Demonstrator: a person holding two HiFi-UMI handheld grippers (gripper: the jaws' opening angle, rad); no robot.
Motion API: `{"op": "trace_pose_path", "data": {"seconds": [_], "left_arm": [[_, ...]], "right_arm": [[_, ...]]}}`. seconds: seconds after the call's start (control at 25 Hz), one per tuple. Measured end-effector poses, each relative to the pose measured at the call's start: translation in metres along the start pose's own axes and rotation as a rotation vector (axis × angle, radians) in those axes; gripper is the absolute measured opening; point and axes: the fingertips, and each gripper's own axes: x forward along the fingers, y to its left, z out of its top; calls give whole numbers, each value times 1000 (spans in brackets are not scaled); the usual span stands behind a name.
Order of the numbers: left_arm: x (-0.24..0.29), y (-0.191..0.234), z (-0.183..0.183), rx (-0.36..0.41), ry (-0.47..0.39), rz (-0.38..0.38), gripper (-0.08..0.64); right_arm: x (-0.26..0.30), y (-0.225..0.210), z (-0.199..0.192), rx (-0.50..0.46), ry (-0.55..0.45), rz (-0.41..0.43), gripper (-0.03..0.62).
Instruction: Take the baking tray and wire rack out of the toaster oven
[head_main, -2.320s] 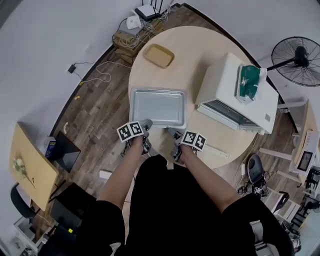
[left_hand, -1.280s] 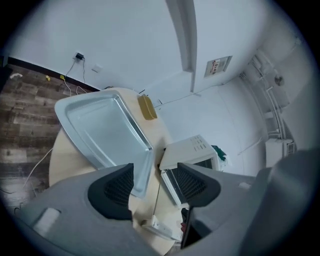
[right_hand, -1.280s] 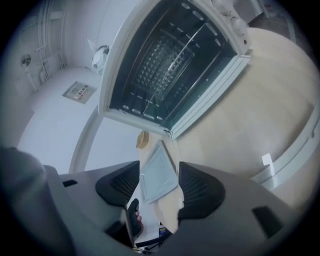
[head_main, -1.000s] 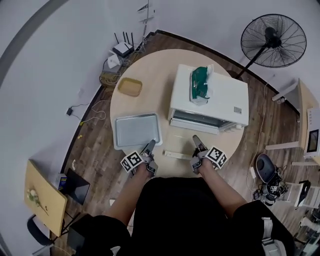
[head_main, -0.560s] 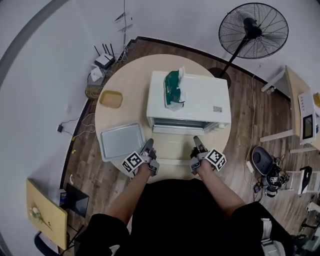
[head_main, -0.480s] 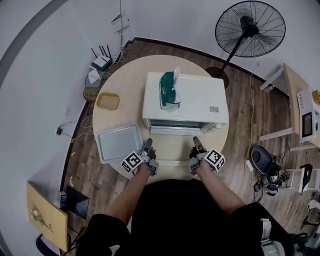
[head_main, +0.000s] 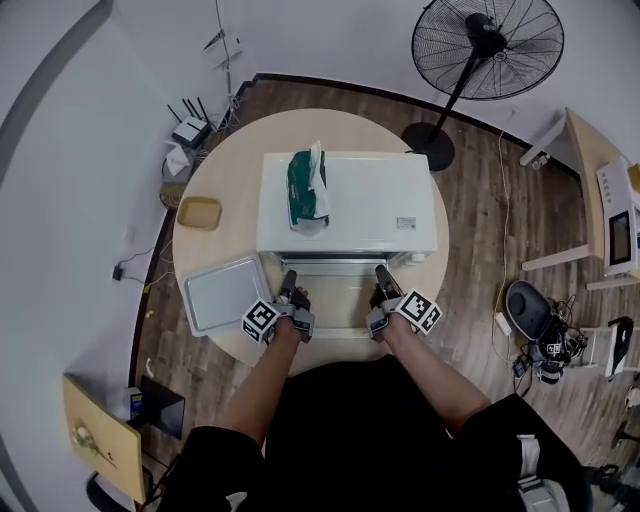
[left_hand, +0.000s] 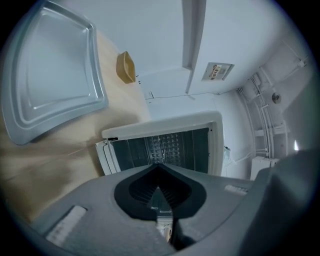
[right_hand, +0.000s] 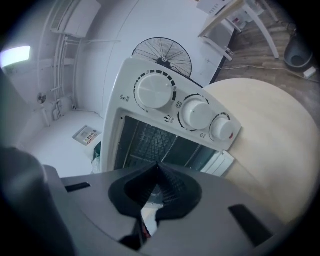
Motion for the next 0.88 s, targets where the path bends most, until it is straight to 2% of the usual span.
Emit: {"op": "trace_pose_path", "data": {"seconds": [0.16,0.32,0.44,0.52,0.64,0.72,0.88], "left_arm": [[18,-4,-7,13,-5,-3,20],[33,-13,-4,41,-59,-21,21],[45,-19,-6,47,-80,-46,23],[53,-21,-9,43,-76,-63,26],[64,-17,-14,-3,-72,-74,164],[69,-13,-15,-21,-80,-70,195],[81,-9,-9,-69,-114,-90,229]], "right_arm": [[15,-7,10,20,-7,19,5],[26,-9,16,31,-25,36,15],[36,-4,18,41,-29,67,65],[43,-1,20,59,-42,97,127],[51,0,23,89,-63,123,212],[57,-2,24,106,-75,126,253],[72,-4,30,123,-98,121,270]]}}
